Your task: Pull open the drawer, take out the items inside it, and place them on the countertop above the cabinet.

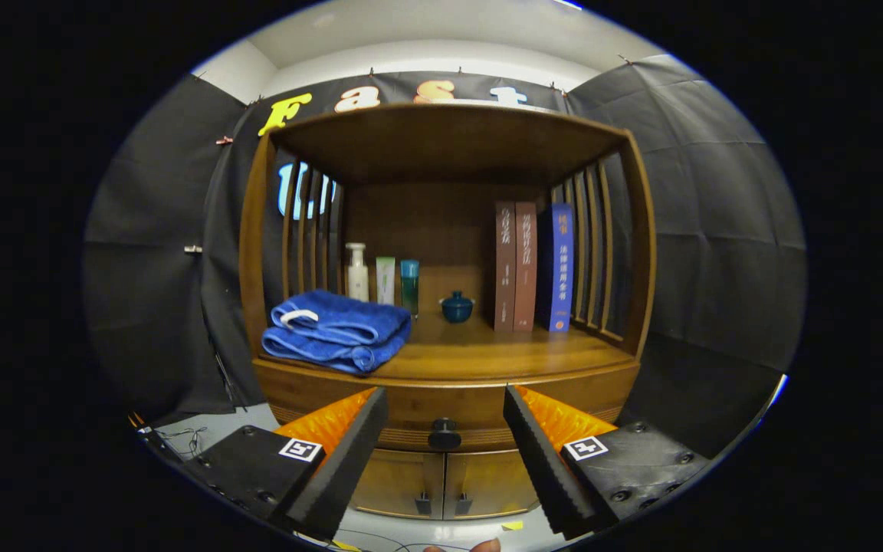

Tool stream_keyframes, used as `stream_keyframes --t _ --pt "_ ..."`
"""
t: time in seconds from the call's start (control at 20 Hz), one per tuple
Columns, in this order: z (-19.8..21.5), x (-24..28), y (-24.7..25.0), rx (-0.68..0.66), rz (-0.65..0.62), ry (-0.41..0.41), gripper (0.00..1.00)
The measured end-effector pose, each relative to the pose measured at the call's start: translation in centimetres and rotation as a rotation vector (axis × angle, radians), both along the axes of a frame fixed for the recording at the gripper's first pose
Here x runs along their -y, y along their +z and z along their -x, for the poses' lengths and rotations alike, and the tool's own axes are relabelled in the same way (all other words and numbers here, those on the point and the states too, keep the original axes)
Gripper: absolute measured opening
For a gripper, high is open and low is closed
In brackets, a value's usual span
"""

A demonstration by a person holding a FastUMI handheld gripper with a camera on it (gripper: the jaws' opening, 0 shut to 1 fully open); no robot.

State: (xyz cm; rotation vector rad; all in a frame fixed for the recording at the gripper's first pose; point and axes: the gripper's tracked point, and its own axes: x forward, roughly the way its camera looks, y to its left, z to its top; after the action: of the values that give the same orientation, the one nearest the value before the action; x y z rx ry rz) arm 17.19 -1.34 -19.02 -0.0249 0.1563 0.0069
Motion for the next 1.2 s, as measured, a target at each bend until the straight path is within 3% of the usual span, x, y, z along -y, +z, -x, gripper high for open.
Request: stream_keyframes --t 0.4,0.5,0.7,0.9,1.05,1.2 --pt "-4.8 1.0 -9.2 -0.126 -0.036 -0.025 0.99" --pt "-4.8 1.0 -10.2 -0.146 -0.048 -0.015 0.88" --pt "-6.0 0.4 -11.3 -0.145 -0.052 0.005 0.57" --pt "-5.7 0.5 -11.1 -0.125 0.016 -0.013 0.44" --pt "-5.8 0.5 -11.0 -0.112 -0.013 -0.012 0.33" --pt "-5.1 0.6 -11.0 -0.126 -0.013 -0.015 0.33"
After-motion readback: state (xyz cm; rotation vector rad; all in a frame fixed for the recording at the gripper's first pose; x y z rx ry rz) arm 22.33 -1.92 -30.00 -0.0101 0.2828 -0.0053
